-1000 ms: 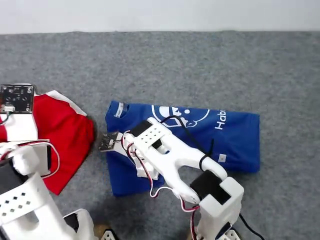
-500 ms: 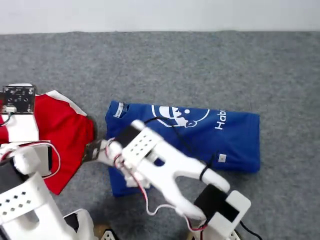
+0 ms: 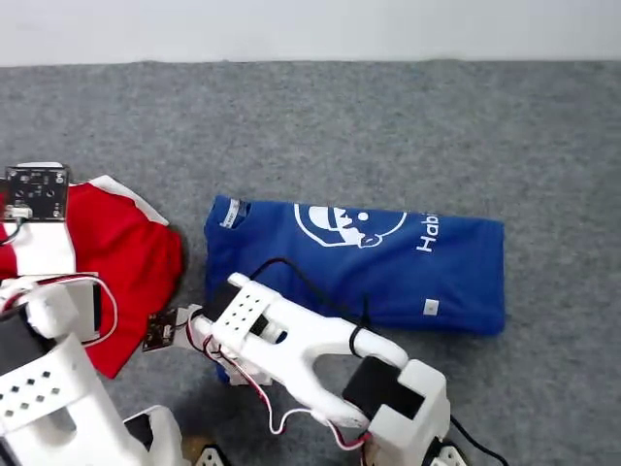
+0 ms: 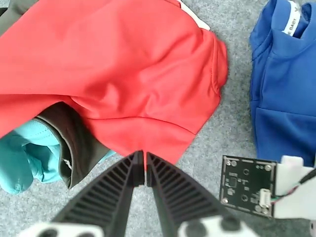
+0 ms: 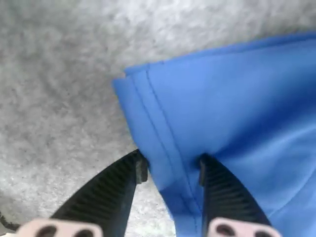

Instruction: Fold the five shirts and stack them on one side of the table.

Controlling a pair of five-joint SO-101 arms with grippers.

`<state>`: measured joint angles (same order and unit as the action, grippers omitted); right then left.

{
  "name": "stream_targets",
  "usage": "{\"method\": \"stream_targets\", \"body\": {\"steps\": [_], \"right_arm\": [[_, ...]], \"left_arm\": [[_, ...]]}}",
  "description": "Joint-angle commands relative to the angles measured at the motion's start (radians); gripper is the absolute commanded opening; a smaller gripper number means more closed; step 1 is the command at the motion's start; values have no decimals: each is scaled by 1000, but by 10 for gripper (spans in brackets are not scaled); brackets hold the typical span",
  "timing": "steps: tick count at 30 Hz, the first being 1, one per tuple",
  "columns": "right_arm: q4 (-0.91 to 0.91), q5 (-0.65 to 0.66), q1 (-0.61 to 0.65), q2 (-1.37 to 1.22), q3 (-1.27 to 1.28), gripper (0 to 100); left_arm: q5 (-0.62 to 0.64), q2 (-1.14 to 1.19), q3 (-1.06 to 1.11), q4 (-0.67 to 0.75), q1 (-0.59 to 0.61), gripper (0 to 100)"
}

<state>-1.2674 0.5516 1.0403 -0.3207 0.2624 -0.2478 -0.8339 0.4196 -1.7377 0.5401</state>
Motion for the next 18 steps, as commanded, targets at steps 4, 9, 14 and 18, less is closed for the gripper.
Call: {"method": "stream_targets", "body": {"steps": [4,9,14,18], "right_arm": [[31,-3,-28,-62,-37,9],[21,-5,-73,-61,-58,10],[-102,-5,-137,-59,-209,10],[-199,-2,-194,-61,-385,10]], "left_arm": [[5,-17,-4,-2,2,14],[5,-17,-4,0,2,14],[5,-17,-4,0,2,14],[5,-17,-4,0,2,14]]}}
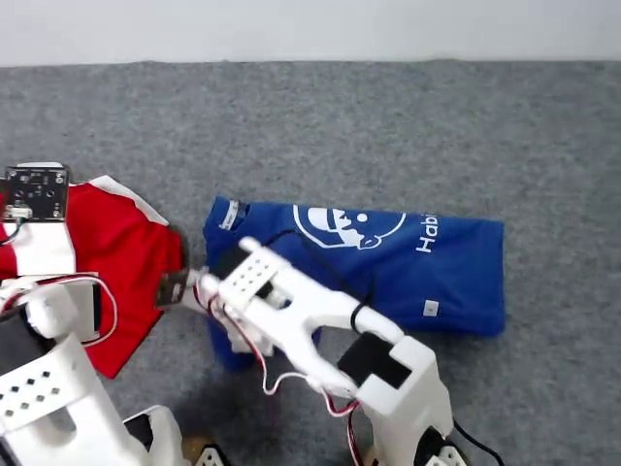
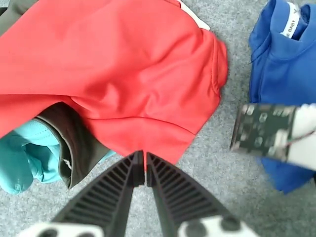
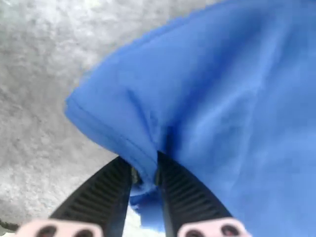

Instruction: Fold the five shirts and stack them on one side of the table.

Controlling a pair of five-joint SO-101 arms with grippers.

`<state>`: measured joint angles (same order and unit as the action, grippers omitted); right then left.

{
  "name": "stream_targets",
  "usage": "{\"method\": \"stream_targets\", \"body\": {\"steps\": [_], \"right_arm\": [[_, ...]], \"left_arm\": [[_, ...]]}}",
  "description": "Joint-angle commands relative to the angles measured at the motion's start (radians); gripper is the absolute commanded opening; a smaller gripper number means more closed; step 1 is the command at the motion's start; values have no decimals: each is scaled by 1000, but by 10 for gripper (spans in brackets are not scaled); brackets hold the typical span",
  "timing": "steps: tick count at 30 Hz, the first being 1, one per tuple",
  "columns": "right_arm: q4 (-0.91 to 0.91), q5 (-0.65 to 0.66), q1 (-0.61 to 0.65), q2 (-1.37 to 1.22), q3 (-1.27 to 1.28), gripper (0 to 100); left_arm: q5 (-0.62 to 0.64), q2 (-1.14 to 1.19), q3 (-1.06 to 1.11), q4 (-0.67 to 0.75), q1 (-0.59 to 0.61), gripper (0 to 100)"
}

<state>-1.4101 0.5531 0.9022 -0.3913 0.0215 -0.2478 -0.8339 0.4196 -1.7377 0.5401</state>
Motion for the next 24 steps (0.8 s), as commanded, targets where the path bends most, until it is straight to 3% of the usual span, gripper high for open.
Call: {"method": "stream_targets", "body": {"steps": [1,18,24], "right_arm": [[-62,-3,-74,7,-181,10],[38,43,-275,-122,-365,15],[27,-3,-312,-186,-470,165]], "left_arm": [[5,-15,-4,0,2,14],[0,-15,1,2,0,14],[0,-15,2,2,0,14]]}}
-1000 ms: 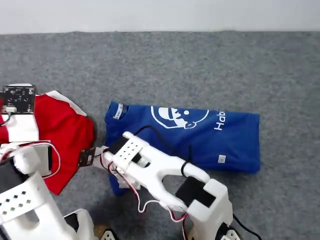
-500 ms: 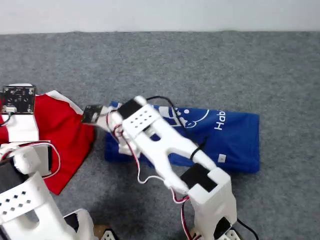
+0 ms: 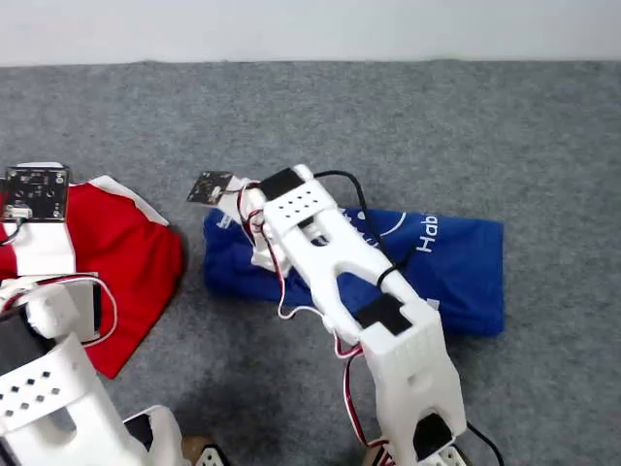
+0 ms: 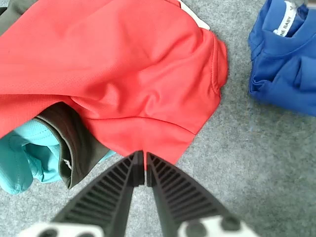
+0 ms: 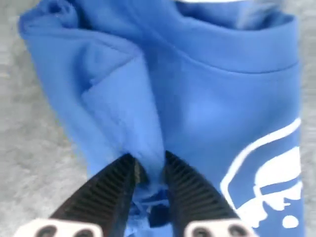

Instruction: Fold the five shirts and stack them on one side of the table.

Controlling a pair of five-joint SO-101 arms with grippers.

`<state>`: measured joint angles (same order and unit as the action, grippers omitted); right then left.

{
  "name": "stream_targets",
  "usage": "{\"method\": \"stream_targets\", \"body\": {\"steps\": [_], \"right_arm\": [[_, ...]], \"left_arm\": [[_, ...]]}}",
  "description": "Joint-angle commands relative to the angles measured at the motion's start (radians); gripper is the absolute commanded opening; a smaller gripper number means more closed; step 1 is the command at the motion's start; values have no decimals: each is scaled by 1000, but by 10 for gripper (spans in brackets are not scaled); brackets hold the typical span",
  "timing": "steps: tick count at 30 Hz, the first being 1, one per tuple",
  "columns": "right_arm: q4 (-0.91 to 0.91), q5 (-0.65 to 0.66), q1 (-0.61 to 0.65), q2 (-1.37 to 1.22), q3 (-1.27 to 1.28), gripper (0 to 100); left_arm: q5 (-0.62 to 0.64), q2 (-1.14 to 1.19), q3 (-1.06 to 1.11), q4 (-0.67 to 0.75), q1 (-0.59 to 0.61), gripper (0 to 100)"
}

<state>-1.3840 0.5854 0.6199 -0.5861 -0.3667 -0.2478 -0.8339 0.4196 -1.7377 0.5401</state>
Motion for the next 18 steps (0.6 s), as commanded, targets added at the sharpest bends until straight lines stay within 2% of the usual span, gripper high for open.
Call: {"method": "stream_targets", "body": {"steps": [1,4,8,11,15,18], "right_arm": [[1,-69,-33,12,-97,195],[1,-126,-50,21,-127,245],[2,-129,-77,13,-141,238],[-8,-126,-79,30,-147,165],[-145,-124,-47,64,-222,6],[-252,-124,-10,73,-255,24]], "left_arm": [[0,-15,2,2,0,14],[0,-15,2,2,0,14],[0,-15,2,2,0,14],[0,-15,1,2,0,14],[0,-15,-1,2,0,14],[0,-15,-1,2,0,14]]}}
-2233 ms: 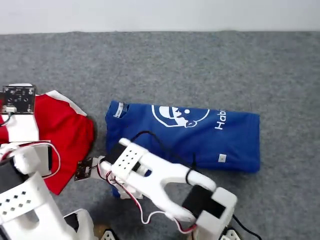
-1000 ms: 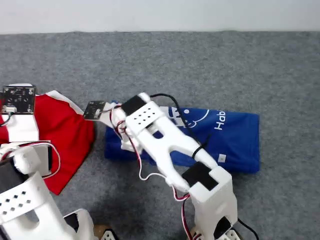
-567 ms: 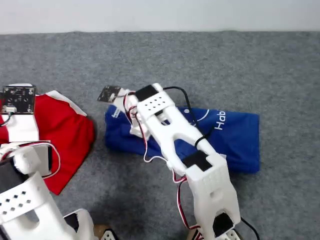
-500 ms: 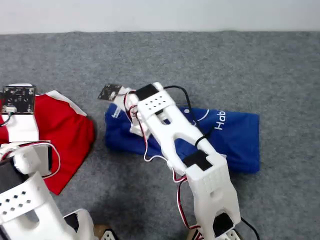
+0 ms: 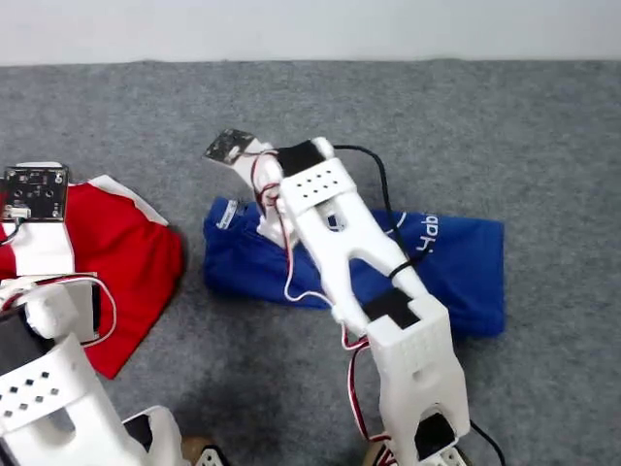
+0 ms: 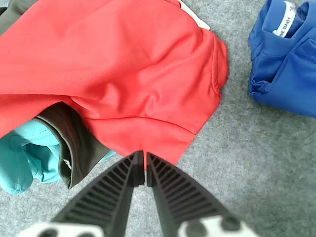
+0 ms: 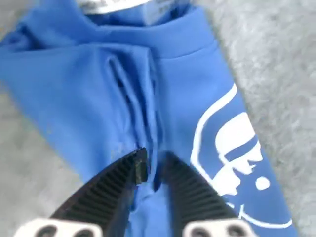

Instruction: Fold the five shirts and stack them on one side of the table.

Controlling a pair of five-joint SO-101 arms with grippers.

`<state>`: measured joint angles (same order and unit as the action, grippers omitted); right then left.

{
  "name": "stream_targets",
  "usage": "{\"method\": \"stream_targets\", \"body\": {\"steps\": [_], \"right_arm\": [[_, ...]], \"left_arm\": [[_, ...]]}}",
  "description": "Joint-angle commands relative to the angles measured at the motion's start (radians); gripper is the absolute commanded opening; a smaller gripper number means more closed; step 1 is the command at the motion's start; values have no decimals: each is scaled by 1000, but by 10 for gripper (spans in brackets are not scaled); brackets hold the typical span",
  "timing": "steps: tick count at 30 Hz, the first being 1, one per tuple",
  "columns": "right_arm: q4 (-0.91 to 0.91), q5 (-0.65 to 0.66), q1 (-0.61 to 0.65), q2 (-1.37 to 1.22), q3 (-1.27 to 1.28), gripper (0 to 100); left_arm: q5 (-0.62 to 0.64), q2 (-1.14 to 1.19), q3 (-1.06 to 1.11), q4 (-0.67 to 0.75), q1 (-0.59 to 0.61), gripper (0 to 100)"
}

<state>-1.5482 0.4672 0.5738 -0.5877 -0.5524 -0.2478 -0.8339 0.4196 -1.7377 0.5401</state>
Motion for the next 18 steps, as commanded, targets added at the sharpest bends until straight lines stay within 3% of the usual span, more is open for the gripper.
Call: {"method": "stream_targets", "body": {"steps": [1,5,12,18], "right_arm": [[-105,-6,45,74,-72,16],[-96,-6,41,36,-68,9],[27,29,-85,-163,-74,9],[-111,29,-38,-148,-242,9]], "left_arm": [[0,-15,-1,2,0,14],[0,-15,-1,2,0,14],[0,-15,1,2,0,14],[0,-15,1,0,0,14]]}}
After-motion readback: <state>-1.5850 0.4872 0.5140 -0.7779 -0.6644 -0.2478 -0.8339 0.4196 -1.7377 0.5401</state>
